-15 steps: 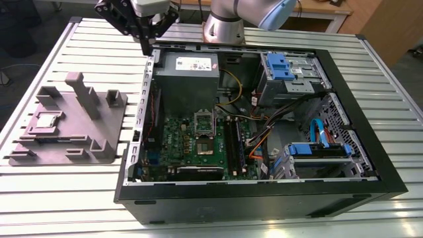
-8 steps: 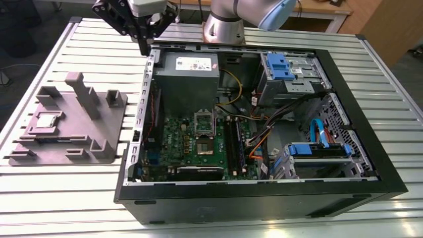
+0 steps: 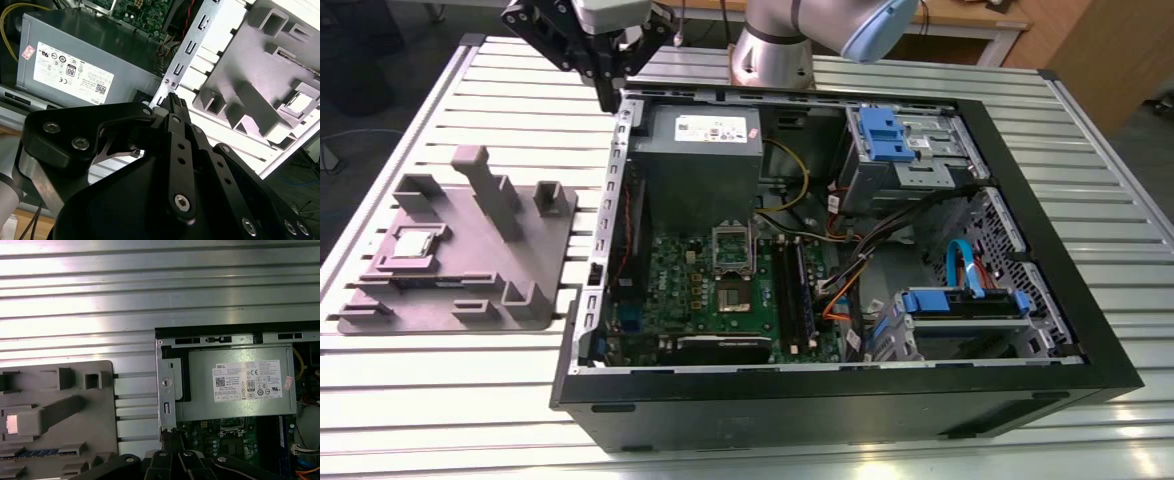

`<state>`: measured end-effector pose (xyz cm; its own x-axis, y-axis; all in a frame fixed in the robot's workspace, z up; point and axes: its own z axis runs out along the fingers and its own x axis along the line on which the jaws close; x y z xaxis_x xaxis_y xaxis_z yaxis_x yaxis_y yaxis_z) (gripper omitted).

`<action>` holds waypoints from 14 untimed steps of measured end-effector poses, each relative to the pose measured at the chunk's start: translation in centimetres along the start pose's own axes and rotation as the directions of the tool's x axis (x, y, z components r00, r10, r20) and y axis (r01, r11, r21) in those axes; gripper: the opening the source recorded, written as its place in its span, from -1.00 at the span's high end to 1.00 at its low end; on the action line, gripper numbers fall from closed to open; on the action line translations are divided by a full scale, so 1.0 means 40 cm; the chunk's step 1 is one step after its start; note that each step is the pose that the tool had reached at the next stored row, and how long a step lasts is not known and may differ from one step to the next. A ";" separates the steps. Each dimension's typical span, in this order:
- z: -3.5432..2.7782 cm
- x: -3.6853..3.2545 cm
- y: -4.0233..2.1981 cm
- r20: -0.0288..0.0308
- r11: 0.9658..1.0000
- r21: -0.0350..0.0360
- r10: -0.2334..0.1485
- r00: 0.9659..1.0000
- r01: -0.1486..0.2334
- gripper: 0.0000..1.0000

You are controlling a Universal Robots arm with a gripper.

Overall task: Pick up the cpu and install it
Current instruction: 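Reach for the cpu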

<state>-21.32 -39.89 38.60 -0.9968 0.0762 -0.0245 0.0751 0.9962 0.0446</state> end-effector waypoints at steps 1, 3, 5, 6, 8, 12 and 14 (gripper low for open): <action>0.000 0.001 0.000 0.000 1.000 0.000 0.000 1.000 0.000 0.80; 0.000 0.003 0.000 0.000 1.000 0.000 0.000 1.000 0.000 0.80; 0.000 0.005 0.000 0.000 1.000 0.000 0.000 1.000 0.000 0.80; 0.000 0.006 0.000 0.000 1.000 0.000 0.000 1.000 0.000 0.80; 0.000 0.007 0.000 0.000 1.000 0.000 0.000 1.000 0.000 0.80; 0.001 0.009 -0.001 0.000 1.000 0.000 0.000 1.000 0.000 0.80; 0.001 0.010 -0.001 0.000 1.000 0.000 0.000 1.000 0.000 0.80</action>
<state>-21.71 -39.89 38.55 -0.9968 0.0762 -0.0245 0.0751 0.9962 0.0446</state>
